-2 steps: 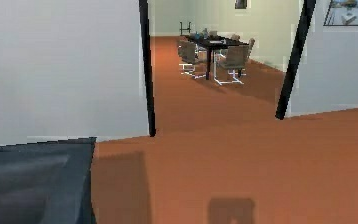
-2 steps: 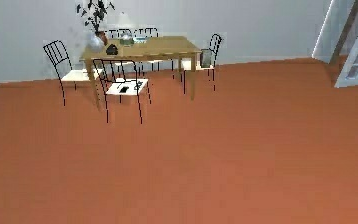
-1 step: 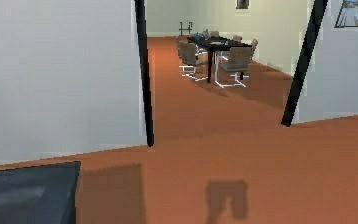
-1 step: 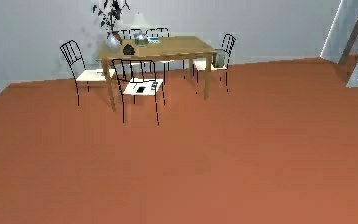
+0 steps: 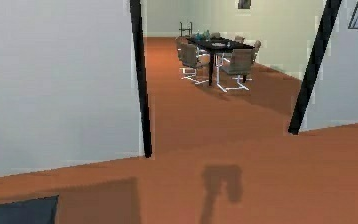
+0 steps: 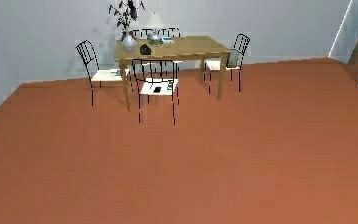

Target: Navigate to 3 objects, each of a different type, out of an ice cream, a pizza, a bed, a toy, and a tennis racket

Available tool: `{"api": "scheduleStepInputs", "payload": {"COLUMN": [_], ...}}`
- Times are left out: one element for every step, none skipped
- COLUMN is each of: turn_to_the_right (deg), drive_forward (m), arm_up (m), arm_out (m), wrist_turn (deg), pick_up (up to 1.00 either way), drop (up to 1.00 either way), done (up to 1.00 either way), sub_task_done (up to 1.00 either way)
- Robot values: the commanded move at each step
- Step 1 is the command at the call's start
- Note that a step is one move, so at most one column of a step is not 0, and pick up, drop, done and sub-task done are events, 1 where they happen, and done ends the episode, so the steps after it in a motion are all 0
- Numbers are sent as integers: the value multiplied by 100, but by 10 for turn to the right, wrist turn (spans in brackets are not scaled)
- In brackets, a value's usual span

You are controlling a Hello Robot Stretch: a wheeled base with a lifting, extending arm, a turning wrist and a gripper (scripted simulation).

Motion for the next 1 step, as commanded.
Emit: {"api": "scheduleStepInputs", "payload": {"turn_to_the_right": [450], "drive_forward": [0], "arm_up": [0], "arm_out": [0], "wrist_turn": [0], "pick_up": [0], "drop": [0], "done": [0], "sub_task_done": [0]}}
